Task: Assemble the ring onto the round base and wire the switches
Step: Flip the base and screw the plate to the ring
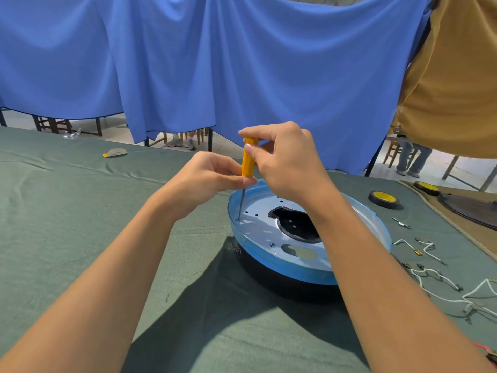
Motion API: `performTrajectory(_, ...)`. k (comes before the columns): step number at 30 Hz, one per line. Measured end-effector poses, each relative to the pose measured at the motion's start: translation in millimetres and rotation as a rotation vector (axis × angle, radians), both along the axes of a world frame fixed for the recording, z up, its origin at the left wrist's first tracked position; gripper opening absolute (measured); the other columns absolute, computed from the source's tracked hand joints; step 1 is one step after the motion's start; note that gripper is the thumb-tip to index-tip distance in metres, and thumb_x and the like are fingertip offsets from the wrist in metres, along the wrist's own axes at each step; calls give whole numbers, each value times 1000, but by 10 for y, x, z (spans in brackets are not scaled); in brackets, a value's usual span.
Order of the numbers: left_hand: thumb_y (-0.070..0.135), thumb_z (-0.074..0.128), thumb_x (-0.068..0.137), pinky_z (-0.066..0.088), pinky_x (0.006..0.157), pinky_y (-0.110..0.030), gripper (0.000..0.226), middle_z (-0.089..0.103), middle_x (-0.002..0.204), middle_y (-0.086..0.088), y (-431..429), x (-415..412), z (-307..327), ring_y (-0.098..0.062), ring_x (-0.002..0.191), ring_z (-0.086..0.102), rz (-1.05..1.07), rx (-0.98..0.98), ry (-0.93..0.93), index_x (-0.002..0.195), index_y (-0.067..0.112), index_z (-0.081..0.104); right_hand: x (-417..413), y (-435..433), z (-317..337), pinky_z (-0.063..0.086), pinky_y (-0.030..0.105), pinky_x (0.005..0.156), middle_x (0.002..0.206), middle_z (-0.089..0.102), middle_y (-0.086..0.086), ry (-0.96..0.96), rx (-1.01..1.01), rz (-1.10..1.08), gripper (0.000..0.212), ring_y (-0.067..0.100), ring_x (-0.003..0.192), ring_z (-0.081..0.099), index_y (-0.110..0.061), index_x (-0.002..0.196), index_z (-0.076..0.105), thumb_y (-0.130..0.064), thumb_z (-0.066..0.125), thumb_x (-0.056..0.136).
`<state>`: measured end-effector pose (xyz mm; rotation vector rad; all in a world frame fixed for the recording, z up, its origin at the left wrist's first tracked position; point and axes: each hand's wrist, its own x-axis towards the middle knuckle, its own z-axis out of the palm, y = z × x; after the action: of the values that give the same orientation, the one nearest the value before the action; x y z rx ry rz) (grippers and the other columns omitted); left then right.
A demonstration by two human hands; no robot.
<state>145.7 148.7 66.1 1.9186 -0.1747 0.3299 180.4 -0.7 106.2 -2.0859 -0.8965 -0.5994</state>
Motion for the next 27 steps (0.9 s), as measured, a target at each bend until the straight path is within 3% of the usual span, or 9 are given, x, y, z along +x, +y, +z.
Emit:
performTrajectory(3, 36, 76, 69, 49, 98, -40, 31, 76, 96, -10, -22, -8, -7, -26, 97, 69, -40, 33, 13, 91, 15, 78, 9, 22, -32, 50, 33, 84, 90, 68, -1, -32, 36, -58, 17, 17, 88, 60, -21, 100, 75, -29, 69, 86)
performTrajectory(6, 40, 80, 58, 48, 101, -50, 41, 73, 91, -17, -74, 19, -30, -29, 89, 68, 59, 5, -11, 83, 8, 74, 7, 15, -33, 47, 33, 80, 84, 61, -1, -59, 42, -107, 20, 18, 86, 57, -20, 91, 73, -38, 71, 83)
performTrajectory(9, 31, 80, 65, 45, 99, -53, 30, 71, 90, -23, -74, 17, -20, -23, 81, 64, 64, 1, -8, 79, 6, 72, -10, -6, 4, 50, 38, 80, 89, 67, 6, -60, -21, -54, 21, 23, 86, 60, -10, 94, 73, -30, 67, 87)
performTrajectory(12, 37, 77, 64, 44, 101, -50, 37, 71, 96, -21, -27, -26, 6, -19, 85, 63, 3, 7, 26, 86, 7, 76, -27, -10, 21, 52, 38, 84, 97, 72, 7, -18, -61, -4, 21, 24, 91, 63, -13, 107, 73, -19, 61, 90)
performTrajectory(16, 25, 78, 76, 46, 102, -50, 23, 75, 92, -12, -33, 7, -9, -22, 89, 67, 47, 30, 8, 90, 8, 75, -8, 19, -31, 49, 37, 83, 86, 66, 1, -50, -5, -73, 16, 21, 88, 59, -19, 96, 72, -31, 66, 88)
performTrajectory(19, 19, 79, 76, 45, 102, -54, 21, 74, 89, -16, -37, 33, -21, -24, 85, 66, 89, 6, -17, 87, 2, 73, -6, 12, -24, 49, 38, 82, 89, 64, 2, -71, -39, -91, 19, 21, 87, 58, -17, 94, 70, -34, 64, 89)
performTrajectory(23, 21, 77, 73, 45, 101, -49, 26, 73, 93, -19, -6, 8, -4, -21, 85, 66, 55, -4, -3, 90, 2, 74, -19, -15, 22, 50, 38, 87, 101, 69, 4, -30, -76, -11, 23, 23, 94, 61, -17, 111, 71, -20, 61, 91)
performTrajectory(27, 18, 74, 82, 48, 98, -38, 14, 75, 93, -11, -39, 19, -17, -20, 91, 69, 29, 27, 15, 92, 9, 77, 3, -5, -12, 49, 33, 79, 85, 66, 0, -45, -8, -75, 16, 20, 86, 60, -18, 93, 70, -33, 68, 86)
